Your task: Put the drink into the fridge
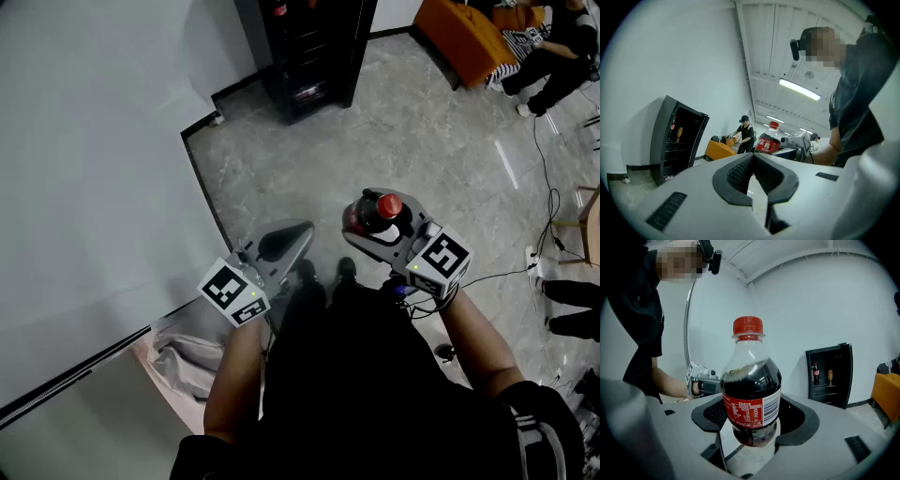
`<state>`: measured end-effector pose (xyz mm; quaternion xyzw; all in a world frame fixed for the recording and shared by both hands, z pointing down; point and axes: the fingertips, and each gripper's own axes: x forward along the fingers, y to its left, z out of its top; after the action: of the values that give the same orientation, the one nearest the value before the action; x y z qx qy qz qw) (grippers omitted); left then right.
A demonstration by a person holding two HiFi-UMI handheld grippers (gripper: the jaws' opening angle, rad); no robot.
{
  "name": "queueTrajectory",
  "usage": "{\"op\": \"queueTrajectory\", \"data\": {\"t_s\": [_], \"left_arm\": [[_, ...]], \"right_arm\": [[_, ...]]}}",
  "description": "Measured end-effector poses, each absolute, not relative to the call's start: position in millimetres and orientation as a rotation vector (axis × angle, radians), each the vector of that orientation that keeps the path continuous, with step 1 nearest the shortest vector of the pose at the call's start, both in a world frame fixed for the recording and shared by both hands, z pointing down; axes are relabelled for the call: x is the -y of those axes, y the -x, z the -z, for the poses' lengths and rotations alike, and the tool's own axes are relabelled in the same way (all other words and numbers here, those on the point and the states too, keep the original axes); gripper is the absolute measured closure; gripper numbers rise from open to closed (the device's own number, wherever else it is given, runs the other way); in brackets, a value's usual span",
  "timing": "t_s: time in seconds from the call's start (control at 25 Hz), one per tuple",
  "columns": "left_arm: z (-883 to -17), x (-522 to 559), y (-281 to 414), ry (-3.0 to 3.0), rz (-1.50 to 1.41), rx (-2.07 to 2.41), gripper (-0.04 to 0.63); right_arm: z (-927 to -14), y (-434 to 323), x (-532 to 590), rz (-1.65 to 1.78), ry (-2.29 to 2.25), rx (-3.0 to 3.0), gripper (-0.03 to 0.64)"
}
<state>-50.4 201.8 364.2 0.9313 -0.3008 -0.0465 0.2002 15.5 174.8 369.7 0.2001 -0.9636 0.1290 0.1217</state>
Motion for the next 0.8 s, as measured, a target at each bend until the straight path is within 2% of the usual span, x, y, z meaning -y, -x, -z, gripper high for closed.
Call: {"op": "queueTrajectory", "data": {"t_s": [0.32, 0.8], "left_arm": [[-366.6, -204.9, 12.8, -2.593, 0.087, 0.854, 0.583], [-362.1, -206.2, 1.2, -2.595, 0.066, 0.812, 0.583]], "right_arm": [[-371.6, -42.0, -192.1, -0.363, -0.564, 2.807, 0.290], [-362.9, -53.8, -186.3, -0.370, -0.607, 2.823, 0.290]]}}
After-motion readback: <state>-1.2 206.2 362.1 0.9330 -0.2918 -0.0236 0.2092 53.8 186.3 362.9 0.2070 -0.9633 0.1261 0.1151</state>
